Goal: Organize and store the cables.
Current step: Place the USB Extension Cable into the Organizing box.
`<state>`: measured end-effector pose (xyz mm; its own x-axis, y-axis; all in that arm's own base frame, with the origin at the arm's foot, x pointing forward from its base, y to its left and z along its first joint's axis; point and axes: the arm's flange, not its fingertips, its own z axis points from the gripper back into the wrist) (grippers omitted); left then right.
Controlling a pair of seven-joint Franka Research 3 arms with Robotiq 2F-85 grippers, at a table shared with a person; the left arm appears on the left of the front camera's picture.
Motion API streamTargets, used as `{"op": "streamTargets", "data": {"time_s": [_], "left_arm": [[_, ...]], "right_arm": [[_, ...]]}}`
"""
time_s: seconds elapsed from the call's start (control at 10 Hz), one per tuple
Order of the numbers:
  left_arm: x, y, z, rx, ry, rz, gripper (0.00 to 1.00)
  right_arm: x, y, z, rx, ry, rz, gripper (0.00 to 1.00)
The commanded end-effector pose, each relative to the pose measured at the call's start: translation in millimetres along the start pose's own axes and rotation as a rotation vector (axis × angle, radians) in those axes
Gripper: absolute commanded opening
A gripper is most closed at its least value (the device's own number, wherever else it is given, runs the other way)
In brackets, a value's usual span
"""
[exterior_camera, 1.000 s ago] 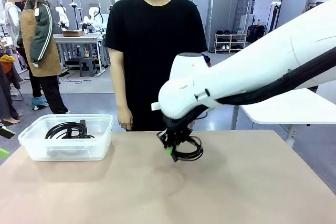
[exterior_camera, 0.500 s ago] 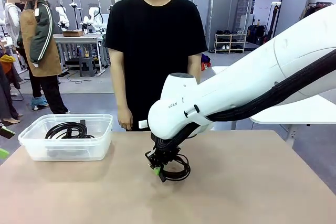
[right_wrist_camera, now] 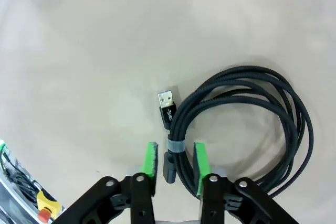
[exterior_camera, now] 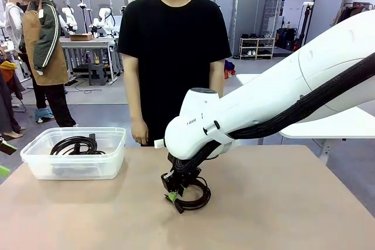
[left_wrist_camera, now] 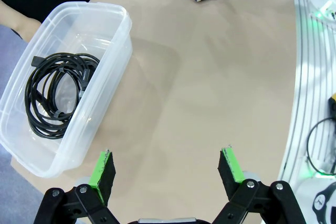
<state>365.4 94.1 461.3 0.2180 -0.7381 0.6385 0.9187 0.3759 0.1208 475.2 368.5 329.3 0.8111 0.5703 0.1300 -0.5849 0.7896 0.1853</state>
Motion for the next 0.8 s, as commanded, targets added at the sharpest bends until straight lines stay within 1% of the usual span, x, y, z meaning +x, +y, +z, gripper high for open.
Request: {"op": "streamTargets", "data": {"time_s": [0.0,0.1,0.4,0.5,0.6,0.7], "left_arm": [[1.8,-0.6,1.3,0.006,0.004,0.011,1.0],[1.8,-0.6,1.3,0.006,0.004,0.011,1.0],[0.0,0.0,0.0,0.0,0.0,0.0,1.0],[24.8,-6.1,-12.3,-0.033,0.022,-0.017,1.0],[46.8,-11.4,-23.4,-0.059,0.048,-0.02,1.0],[68.3,-17.8,-32.7,-0.073,0.074,0.011,1.0]], "right_arm": [[-8.9,-2.1,0.9,0.024,-0.047,0.011,0.97],[-12.1,-3.9,5.8,0.029,-0.065,0.016,1.0],[-31.4,-31.1,36.8,0.022,-0.149,0.072,1.0],[-43.1,-44.2,51.4,0.031,-0.195,0.083,1.0],[-63.2,-62.0,72.0,0.046,-0.239,0.099,1.0],[-84.7,-79.1,88.1,0.046,-0.269,0.116,1.0]]}}
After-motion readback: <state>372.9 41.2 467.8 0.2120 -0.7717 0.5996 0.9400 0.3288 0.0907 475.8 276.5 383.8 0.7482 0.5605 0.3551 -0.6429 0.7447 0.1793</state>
